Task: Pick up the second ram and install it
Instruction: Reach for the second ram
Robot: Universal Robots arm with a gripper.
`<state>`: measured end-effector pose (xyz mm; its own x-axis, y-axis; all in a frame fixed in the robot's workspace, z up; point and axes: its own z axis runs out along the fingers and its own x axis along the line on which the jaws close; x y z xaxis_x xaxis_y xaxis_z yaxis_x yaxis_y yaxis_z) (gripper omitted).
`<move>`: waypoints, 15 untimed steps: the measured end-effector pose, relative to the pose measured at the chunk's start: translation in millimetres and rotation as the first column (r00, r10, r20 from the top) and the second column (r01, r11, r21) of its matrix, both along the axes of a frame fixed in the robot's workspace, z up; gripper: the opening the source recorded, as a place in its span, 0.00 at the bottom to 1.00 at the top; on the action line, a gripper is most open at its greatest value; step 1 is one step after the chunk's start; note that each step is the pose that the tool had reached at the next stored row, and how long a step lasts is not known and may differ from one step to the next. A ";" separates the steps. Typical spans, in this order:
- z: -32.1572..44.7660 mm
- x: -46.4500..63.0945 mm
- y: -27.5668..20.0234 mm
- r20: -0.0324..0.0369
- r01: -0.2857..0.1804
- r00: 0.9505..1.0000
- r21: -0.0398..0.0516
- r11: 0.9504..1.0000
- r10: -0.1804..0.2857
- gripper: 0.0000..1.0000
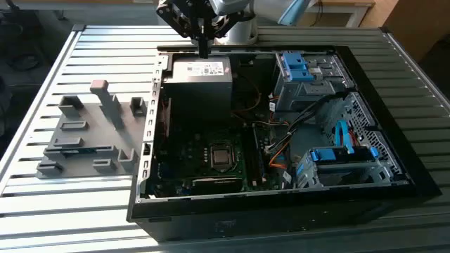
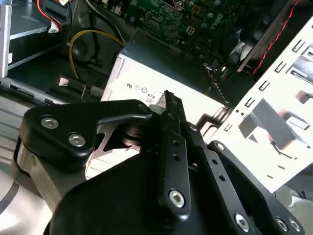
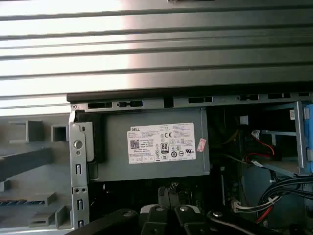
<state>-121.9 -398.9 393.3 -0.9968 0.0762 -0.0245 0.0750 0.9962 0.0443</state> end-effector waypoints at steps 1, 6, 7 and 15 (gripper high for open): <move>0.0 0.0 0.0 0.000 0.000 1.000 0.000 1.000 0.000 0.11; 0.0 -0.1 0.0 0.000 0.000 1.000 0.000 1.000 0.000 0.11; 0.0 -0.2 0.0 0.000 0.000 1.000 0.000 1.000 0.000 0.11; 0.0 -1.5 0.0 0.000 0.000 1.000 0.000 1.000 0.000 0.11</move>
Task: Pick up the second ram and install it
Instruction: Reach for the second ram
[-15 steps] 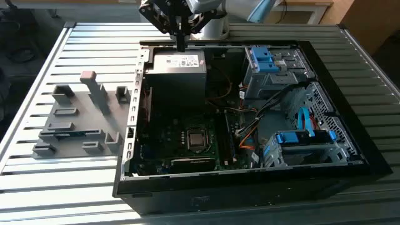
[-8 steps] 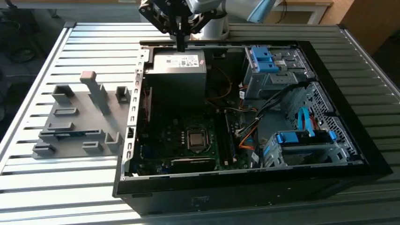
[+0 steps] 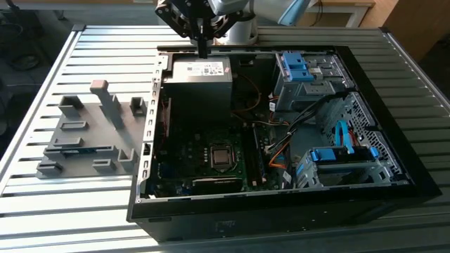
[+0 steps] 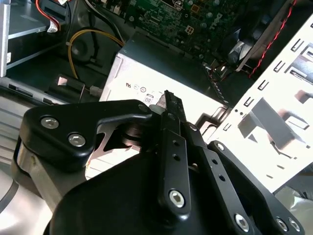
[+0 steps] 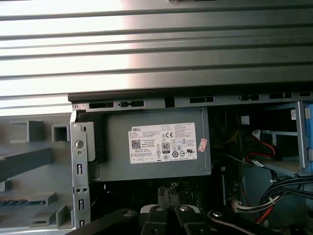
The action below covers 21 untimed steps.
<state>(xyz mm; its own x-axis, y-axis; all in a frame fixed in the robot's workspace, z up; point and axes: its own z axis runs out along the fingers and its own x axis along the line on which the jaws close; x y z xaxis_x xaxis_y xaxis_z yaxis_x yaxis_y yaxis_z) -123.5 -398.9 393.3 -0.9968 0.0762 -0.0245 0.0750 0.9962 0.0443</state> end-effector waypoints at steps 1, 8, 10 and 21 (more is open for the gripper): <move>0.0 -1.3 0.0 0.000 0.000 1.000 0.000 1.000 0.000 0.11; 0.0 -2.4 0.0 0.000 0.000 1.000 0.000 1.000 0.000 0.11; 0.0 -2.9 0.0 0.000 0.000 1.000 0.000 1.000 0.000 0.11; 0.0 -13.5 0.0 0.000 0.000 1.000 0.000 1.000 0.000 0.11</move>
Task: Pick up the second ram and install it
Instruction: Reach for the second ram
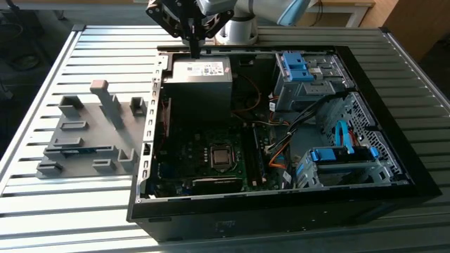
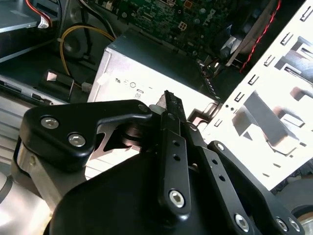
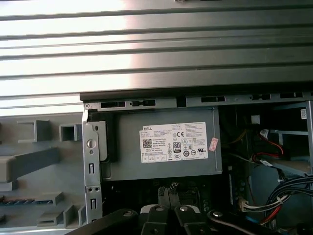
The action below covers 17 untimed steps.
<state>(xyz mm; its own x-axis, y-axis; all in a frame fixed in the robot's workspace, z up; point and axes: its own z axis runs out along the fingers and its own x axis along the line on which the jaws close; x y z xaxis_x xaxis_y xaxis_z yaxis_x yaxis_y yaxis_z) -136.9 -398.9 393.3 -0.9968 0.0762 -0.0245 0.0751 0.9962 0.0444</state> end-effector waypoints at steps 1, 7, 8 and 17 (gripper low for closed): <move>0.0 -0.6 0.0 0.000 0.000 1.000 0.000 1.000 0.000 0.11; 0.0 -3.8 0.0 0.000 0.000 1.000 0.000 1.000 0.000 0.11; 0.0 -4.2 0.0 0.000 0.000 1.000 0.000 1.000 0.000 0.11; 0.0 -8.4 0.0 0.000 0.000 1.000 0.000 1.000 0.000 0.11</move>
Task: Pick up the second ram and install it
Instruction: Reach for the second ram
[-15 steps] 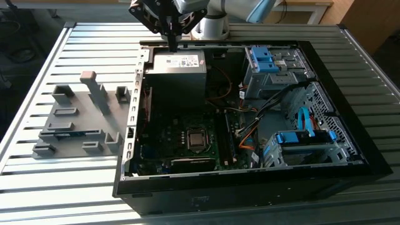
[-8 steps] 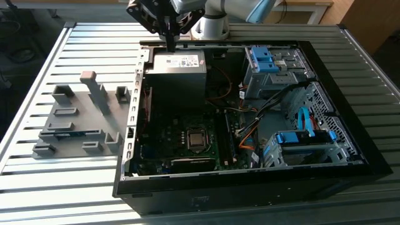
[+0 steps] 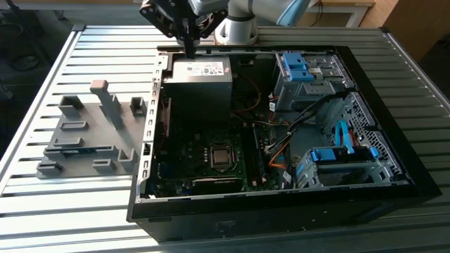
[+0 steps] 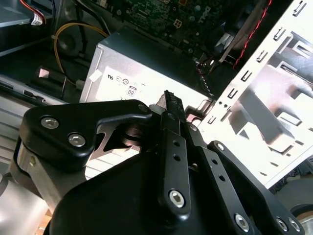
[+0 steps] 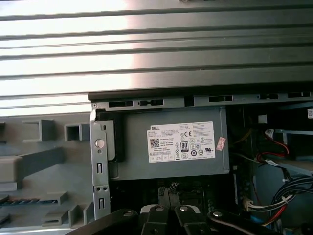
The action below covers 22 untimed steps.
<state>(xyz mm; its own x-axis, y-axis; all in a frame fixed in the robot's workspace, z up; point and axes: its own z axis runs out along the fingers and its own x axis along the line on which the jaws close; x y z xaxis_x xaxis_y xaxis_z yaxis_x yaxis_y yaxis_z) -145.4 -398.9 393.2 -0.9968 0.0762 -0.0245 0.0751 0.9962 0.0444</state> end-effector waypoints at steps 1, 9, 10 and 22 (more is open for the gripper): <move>0.0 -0.5 0.0 0.000 0.000 1.000 0.000 1.000 0.000 0.11; 0.0 -3.7 0.0 0.000 0.000 1.000 0.000 1.000 0.000 0.11; 0.0 -4.1 0.0 0.000 0.000 1.000 0.000 1.000 0.000 0.11; -0.1 -7.9 0.0 0.000 0.000 1.000 0.000 1.000 0.000 0.11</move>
<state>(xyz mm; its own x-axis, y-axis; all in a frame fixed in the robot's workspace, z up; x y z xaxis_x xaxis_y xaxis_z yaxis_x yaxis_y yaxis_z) -153.3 -398.9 393.1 -0.9968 0.0762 -0.0244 0.0751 0.9962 0.0444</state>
